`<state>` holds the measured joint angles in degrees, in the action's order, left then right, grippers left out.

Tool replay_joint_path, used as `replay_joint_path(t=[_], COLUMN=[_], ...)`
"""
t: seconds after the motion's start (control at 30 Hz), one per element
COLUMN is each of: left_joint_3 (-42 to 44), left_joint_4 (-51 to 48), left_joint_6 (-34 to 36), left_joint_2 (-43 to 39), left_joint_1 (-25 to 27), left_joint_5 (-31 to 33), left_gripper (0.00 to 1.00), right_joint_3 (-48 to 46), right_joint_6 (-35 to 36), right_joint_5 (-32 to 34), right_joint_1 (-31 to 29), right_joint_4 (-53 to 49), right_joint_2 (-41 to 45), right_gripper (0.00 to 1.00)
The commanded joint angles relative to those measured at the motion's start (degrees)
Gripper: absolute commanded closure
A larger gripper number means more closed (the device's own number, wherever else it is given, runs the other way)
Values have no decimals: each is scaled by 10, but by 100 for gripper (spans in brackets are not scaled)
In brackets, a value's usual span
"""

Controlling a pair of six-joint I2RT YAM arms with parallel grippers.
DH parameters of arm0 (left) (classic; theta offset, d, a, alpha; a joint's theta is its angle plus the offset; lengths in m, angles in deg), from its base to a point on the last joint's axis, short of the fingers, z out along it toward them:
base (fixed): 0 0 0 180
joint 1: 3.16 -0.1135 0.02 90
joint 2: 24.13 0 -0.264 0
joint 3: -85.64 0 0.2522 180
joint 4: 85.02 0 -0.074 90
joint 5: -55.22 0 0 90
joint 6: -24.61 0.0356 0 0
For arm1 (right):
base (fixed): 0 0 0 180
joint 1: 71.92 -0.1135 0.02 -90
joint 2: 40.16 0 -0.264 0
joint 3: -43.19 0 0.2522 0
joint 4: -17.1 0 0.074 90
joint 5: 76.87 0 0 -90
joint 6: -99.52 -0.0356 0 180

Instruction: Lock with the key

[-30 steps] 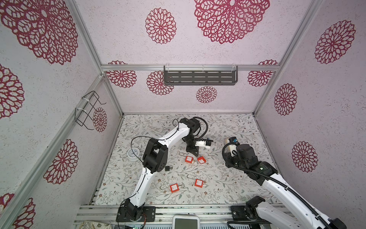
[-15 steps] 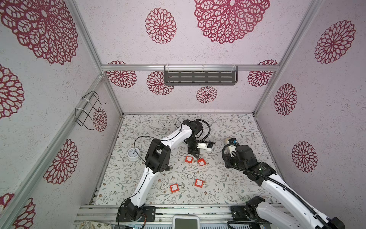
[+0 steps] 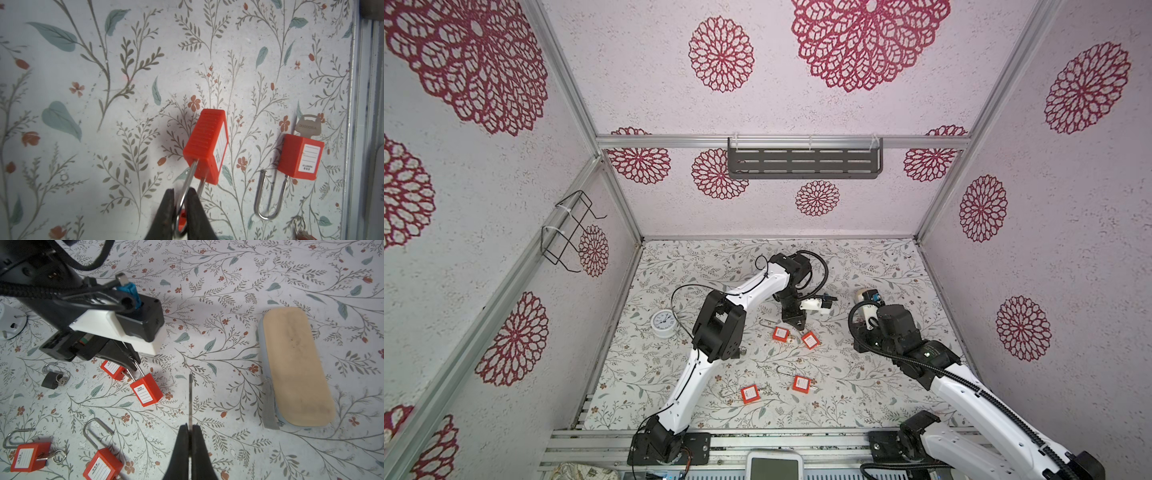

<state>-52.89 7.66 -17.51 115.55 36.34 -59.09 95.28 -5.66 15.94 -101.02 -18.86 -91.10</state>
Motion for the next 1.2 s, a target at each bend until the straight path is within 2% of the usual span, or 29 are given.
replay_joint_path(t=[0.0,0.5,0.63,0.8,0.93,1.07,1.17], left_joint_3=[-17,-18,-14,27,79,163,247], left_joint_4=[37,107,143,216,267,334,409], left_joint_6=[-20,-68,-104,-146,-191,-233,-262], left_joint_2=[9,39,27,-29,-84,-161,-231], left_joint_1=[4,14,13,2,-19,-43,-54], left_joint_5=[5,-6,6,18,3,7,35], left_gripper=[83,83,83,82,81,81,79], right_joint_3=[-2,-5,-5,-5,-1,8,20], right_joint_6=[-14,-18,-18,-22,-23,-18,-13], right_joint_5=[0,0,3,4,-5,-29,-54], right_joint_1=[-2,-2,-2,-2,-2,-2,-2], right_joint_4=[12,8,6,7,11,20,26], right_joint_2=[5,6,9,7,-6,-39,-74], right_gripper=[100,100,100,100,100,100,99])
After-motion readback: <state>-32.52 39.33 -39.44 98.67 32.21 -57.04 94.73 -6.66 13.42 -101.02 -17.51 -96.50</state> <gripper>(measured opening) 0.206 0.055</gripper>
